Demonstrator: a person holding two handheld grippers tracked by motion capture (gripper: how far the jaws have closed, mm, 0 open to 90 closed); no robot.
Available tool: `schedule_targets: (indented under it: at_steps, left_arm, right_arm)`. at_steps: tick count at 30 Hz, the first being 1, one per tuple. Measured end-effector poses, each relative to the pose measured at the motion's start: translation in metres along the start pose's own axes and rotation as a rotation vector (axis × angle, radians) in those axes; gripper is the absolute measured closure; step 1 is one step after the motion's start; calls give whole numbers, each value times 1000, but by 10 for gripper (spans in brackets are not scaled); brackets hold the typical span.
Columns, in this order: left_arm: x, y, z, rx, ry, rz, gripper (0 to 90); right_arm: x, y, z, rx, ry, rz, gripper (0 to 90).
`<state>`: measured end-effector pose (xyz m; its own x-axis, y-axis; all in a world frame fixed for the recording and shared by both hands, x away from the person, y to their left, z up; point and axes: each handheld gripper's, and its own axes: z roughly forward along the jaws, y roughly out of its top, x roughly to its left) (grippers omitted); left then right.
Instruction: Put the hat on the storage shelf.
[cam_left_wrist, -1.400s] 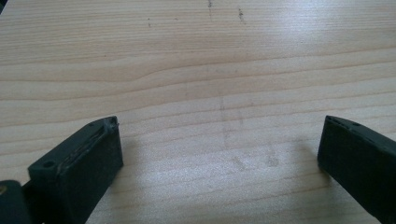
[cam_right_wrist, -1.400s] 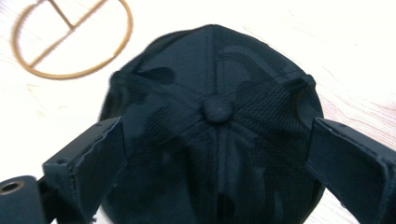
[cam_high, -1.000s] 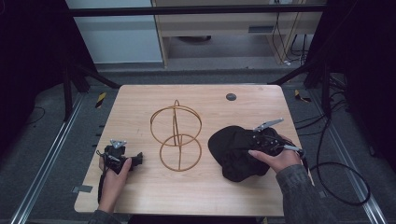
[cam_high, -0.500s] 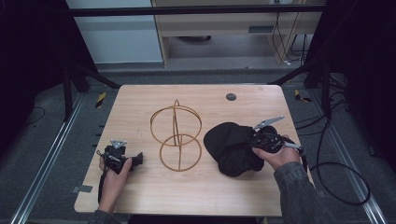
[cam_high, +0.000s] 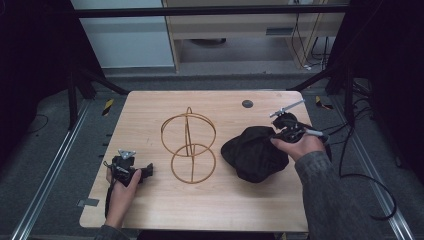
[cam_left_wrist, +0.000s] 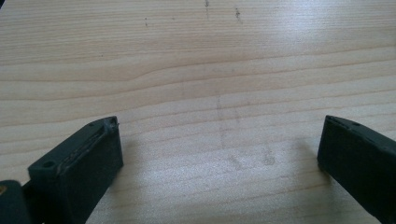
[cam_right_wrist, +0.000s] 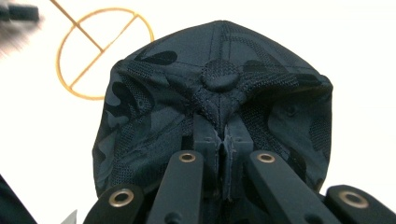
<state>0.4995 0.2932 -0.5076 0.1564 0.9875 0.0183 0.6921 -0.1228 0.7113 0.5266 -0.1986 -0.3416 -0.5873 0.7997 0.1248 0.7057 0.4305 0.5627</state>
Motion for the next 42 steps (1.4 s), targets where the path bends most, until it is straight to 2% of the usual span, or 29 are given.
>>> schedule_targets:
  at_steps: [2,3,4,5,6,9,18,23,33,42]
  left_arm:
    - [0,0,0,0,0,0,0]
    - [0,0,0,-4,0,-5,0]
    - [0,0,0,-4,0,-4,0]
    - [0,0,0,-4,0,-4,0]
    - [0,0,0,-3,0,-4,0]
    - [0,0,0,-2,0,-4,0]
    - [0,0,0,-2,0,-4,0]
    - [0,0,0,-2,0,-3,0]
    - [0,0,0,-2,0,-4,0]
    - [0,0,0,-2,0,-4,0]
  right_arm:
    - [0,16,-12,-12,-17,-2,869]
    - [0,16,-12,-12,-17,-2,869]
    - [0,27,-21,-29,-29,-3,869]
    - [0,27,-21,-29,-29,-3,869]
    - [0,38,-32,-52,-37,6,869]
    - [1,53,-46,-90,-48,14,869]
    - [8,90,-76,-180,-48,27,870]
    - [15,103,-87,-217,-39,23,870]
    - [26,116,-104,-269,-19,13,871]
    - [42,131,-110,-313,0,-10,871]
